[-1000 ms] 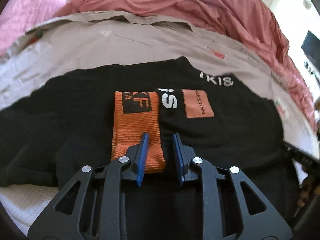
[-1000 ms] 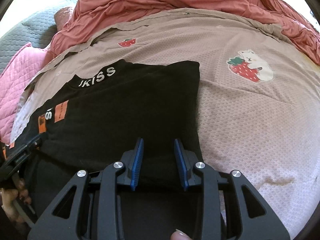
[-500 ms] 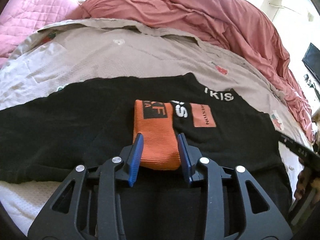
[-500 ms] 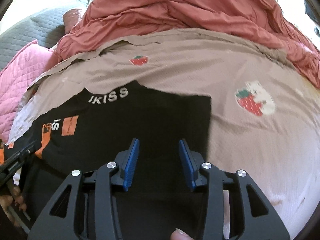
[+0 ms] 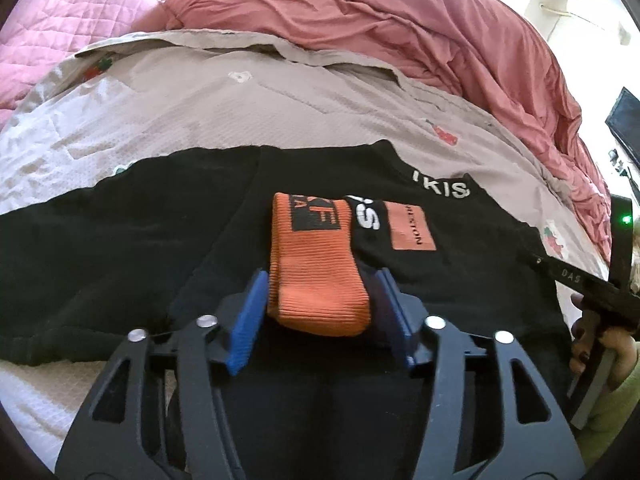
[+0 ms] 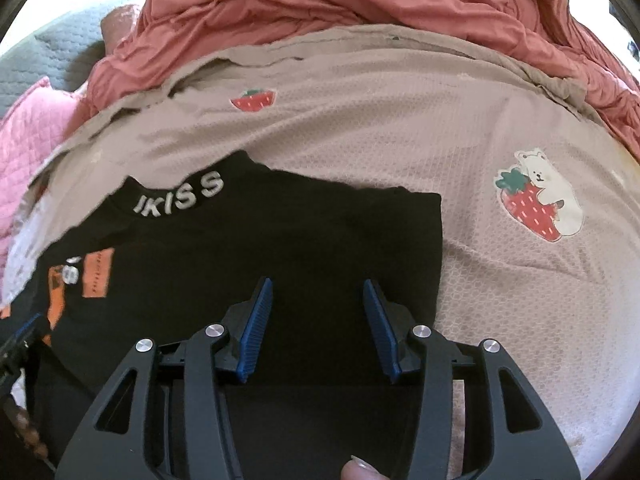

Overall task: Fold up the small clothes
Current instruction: 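Grasp the folded orange cuff with the left tool, straighten it, release, then move the left tool to the other sleeve's orange cuff and grasp it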

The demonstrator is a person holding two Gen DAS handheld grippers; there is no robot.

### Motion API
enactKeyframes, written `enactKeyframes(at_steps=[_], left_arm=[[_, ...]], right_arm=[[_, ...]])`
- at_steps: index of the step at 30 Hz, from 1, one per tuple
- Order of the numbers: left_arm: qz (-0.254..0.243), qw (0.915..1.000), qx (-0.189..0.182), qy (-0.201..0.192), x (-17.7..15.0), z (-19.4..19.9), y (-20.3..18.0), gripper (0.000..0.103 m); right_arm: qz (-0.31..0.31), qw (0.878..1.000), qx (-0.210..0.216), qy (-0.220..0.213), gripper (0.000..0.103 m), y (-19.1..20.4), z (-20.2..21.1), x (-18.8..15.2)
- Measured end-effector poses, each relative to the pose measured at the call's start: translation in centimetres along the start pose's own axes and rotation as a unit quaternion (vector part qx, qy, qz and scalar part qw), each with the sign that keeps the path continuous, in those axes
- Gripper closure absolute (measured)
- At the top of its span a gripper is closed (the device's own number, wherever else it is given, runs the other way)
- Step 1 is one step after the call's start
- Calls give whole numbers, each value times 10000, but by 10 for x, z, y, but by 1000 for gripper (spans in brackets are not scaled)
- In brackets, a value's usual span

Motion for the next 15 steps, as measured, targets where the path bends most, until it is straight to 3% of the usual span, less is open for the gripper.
enactKeyframes(at_steps=[2, 5, 7, 15], left_arm=[[-58, 10000, 55, -41, 2, 4, -1, 49], [-65, 9999, 82, -94, 4, 8, -3, 35], [-96, 9998, 94, -147, 5, 12, -5, 26], [-103, 9993, 214, -297, 8, 24, -2, 14]], right_arm=[[-144, 9997, 173, -30, 40, 0, 9, -1], [-210, 9992, 318, -107, 37, 2, 21, -3], [-194, 9990, 386, -141, 28, 4, 28, -7], [-115, 9982, 537, -261, 17, 6, 51, -23]])
Point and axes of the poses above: each gripper's, at about its wrist camera, not at the fingertips, and z roughly against the way its jaws point, y to its left, x to its top, the point moved 10 cm from there along -z, roughly the way its jaws point, and after that the axes turned 8 degrees about -z, right-handed, at the moved point
